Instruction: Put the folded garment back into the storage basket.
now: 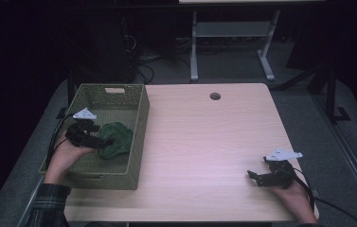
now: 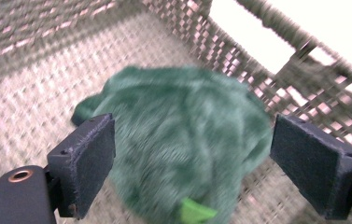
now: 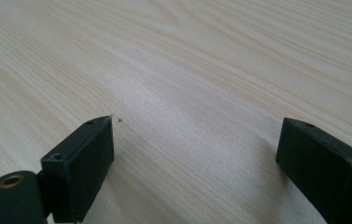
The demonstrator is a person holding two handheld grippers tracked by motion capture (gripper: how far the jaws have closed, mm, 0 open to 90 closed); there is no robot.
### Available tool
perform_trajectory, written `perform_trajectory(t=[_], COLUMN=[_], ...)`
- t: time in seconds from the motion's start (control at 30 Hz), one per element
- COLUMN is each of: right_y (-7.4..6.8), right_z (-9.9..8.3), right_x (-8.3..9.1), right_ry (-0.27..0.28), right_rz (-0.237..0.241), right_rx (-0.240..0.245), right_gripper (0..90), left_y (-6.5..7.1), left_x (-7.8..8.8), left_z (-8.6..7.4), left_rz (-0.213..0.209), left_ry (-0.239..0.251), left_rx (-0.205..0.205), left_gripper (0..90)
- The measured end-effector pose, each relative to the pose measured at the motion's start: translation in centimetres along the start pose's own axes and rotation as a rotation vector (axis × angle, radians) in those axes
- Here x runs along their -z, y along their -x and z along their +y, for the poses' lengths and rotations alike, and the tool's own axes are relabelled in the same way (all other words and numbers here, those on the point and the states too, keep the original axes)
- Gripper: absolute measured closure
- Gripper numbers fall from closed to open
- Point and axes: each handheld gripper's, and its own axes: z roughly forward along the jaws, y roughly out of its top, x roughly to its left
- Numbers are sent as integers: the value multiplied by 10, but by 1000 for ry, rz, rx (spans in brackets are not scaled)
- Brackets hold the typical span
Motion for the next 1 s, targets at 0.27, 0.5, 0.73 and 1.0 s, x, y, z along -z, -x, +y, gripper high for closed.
perform_trajectory(t=[0.27, 0.5, 0.73, 1.0], right_y=[0, 0, 0, 0], right_z=[0, 0, 0, 0], right_x=[0, 0, 0, 0], right_ry=[0, 0, 0, 0], right_rz=[0, 0, 0, 0], right_rx=[-1, 0, 0, 1], right_gripper=[110, 109, 110, 109], left_y=[19, 43, 69, 100], left_x=[-1, -5, -10, -21], left_z=[22, 40, 56, 71], left_rz=[-53, -95, -131, -185], left_ry=[72, 144, 189, 208], left_rx=[-32, -40, -71, -104], left_gripper=[134, 134, 134, 135])
